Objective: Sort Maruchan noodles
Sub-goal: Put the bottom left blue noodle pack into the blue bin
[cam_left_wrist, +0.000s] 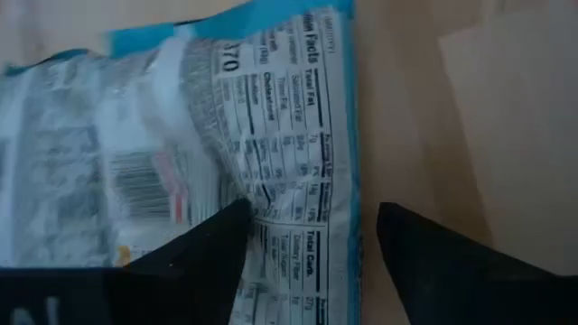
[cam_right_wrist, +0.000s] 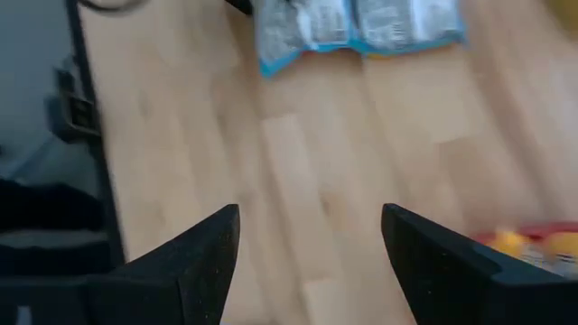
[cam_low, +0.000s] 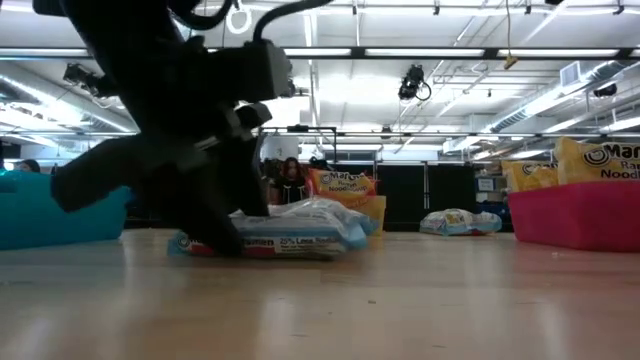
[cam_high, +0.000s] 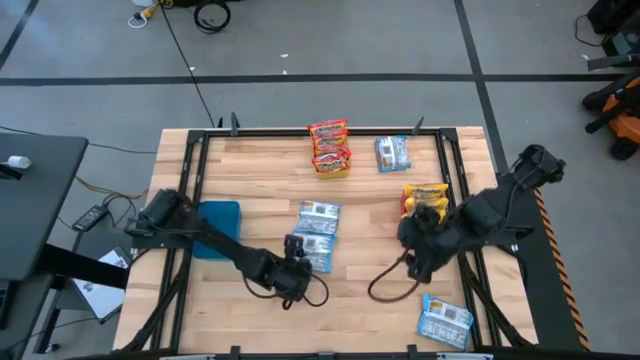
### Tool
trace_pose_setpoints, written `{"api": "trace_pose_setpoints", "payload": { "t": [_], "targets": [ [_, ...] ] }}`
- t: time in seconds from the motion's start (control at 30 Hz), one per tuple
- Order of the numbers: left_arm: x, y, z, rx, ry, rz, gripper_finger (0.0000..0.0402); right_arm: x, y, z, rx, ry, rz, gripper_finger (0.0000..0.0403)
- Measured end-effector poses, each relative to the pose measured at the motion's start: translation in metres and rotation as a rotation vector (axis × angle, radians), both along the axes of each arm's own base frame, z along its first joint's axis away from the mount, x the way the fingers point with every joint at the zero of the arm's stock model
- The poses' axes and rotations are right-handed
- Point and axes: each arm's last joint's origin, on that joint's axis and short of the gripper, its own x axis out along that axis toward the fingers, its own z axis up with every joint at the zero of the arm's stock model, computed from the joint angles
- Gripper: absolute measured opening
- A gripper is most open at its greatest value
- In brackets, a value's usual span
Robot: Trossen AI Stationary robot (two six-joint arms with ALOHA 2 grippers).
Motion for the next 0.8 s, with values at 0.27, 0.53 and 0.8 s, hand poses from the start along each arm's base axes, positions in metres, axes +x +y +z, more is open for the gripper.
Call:
{"api": "trace_pose_setpoints", "payload": {
  "t": [0.27, 0.53, 0.8],
  "targets": [
    [0.001, 0.008, -0.005, -0.025, 0.054, 0.036, 0.0124, 0.017, 0.016, -0.014, 0.040, -0.019, -0.105, 0.0257],
    [-0.014, 0.047, 0.046, -0.215, 0.161, 0.041, 0.0018, 0.018, 0.001, -0.005, 0.056, -0.053, -0.137, 0.0247],
    [-0.073, 0.123, 0.152, -0.687, 0.120, -0.021, 0.0018, 0.022, -0.011, -0.003, -0.008, -0.093, -0.142, 0.0246]
  ]
}}
